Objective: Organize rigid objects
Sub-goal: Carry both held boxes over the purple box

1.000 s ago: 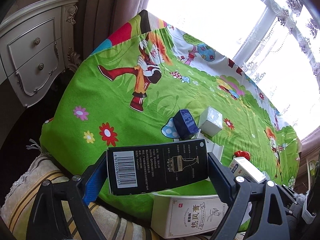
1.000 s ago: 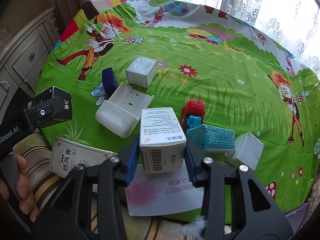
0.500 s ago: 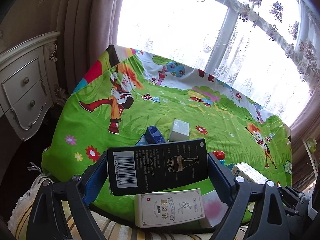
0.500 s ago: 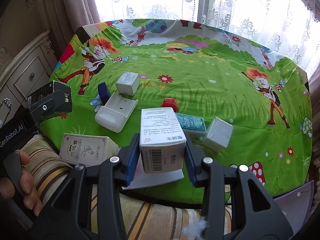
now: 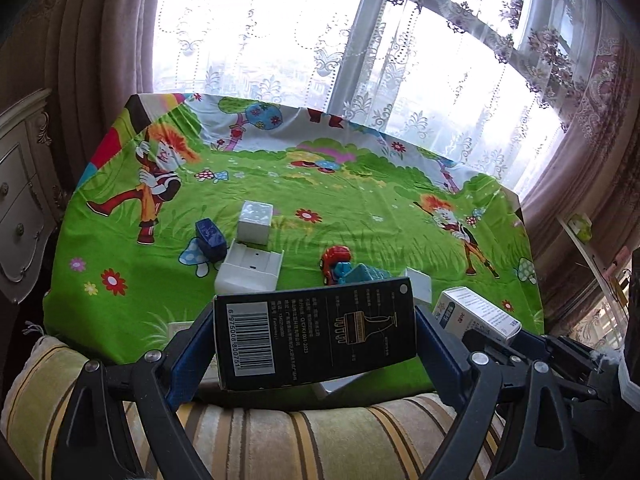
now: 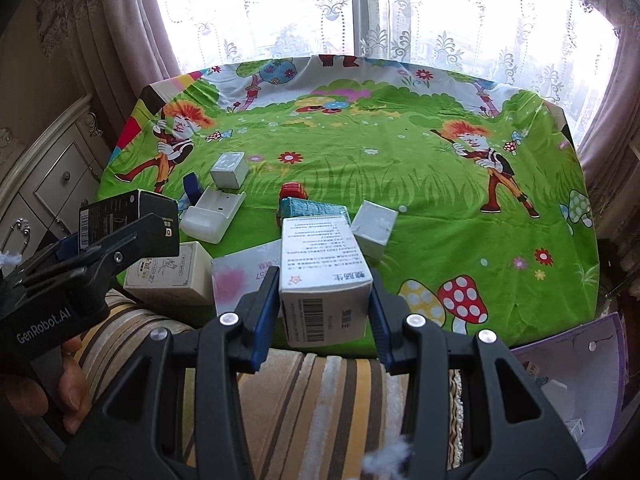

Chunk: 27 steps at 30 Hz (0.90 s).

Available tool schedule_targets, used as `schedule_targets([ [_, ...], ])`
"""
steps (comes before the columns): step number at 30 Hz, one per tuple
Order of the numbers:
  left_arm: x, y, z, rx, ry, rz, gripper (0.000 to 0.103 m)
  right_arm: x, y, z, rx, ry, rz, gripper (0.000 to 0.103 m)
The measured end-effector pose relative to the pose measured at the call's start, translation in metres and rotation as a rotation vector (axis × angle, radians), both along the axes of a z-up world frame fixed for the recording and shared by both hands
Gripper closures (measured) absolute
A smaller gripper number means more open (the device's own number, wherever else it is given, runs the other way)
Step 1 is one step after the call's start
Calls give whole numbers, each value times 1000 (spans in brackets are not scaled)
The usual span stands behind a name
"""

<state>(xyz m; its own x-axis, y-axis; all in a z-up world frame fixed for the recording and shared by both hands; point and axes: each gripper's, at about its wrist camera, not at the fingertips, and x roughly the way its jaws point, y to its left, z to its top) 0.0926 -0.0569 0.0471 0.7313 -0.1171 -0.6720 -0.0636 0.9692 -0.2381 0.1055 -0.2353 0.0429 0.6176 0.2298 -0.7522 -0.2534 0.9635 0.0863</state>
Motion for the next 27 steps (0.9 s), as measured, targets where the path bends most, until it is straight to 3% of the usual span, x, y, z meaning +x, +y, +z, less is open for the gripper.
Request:
schedule_targets([
  [16,-22,-101,8,46,33,-260,10,-57,-123,-1,23,15,-190,57],
  [27,-40,-164,8,100,46,-444,10,-80,-176,-17,55,62,-271,57],
])
